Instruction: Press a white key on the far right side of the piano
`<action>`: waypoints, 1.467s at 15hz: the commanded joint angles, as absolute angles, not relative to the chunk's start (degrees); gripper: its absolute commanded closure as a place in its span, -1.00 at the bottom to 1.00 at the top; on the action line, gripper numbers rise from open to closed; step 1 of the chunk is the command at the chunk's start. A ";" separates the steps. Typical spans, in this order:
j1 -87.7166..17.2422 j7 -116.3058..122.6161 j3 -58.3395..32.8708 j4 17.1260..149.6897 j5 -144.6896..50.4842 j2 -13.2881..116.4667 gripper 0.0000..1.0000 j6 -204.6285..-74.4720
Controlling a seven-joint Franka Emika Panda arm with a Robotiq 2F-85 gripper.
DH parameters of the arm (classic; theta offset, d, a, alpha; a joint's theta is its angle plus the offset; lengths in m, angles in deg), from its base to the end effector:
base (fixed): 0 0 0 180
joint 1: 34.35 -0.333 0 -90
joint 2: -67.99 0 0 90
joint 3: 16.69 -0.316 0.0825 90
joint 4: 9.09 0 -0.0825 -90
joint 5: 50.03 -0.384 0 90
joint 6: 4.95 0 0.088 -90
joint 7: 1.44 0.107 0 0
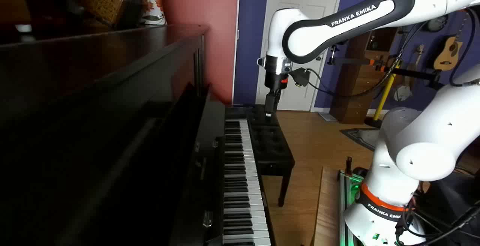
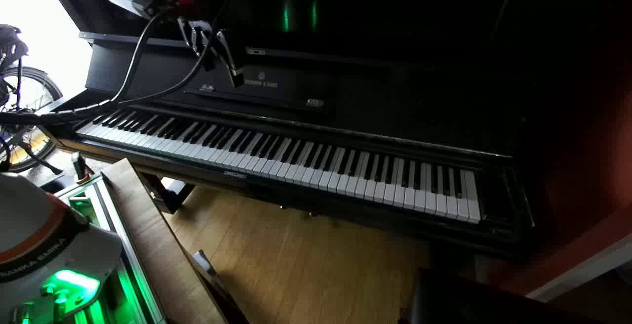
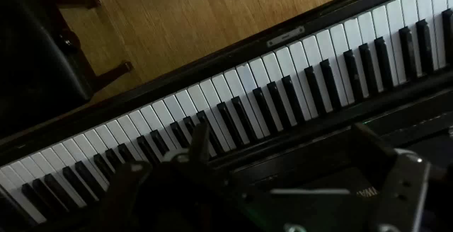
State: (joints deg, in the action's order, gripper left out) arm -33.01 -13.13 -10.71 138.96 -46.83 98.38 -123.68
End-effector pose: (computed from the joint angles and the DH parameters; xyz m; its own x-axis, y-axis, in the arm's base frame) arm 0.3766 -0.0513 0.4357 0.9931 0.1163 0.0173 0.1163 -0.9932 0.0002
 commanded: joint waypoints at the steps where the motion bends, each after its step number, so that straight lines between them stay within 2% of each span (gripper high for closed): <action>1: -32.84 -13.20 -10.90 138.87 -46.94 98.37 -1.00 -123.56; 10: -31.86 -14.46 -10.29 138.28 -45.05 97.43 -1.00 -123.66; 15: -27.74 -31.60 -1.97 134.94 -36.14 91.14 -1.00 -127.84; 18: -27.17 -43.74 4.47 131.90 -38.12 85.55 -1.00 -133.28; 21: -26.14 -52.28 7.84 128.96 -41.88 79.53 -1.00 -137.42; 22: -24.74 -47.83 4.93 131.72 -39.70 84.36 -1.00 -135.51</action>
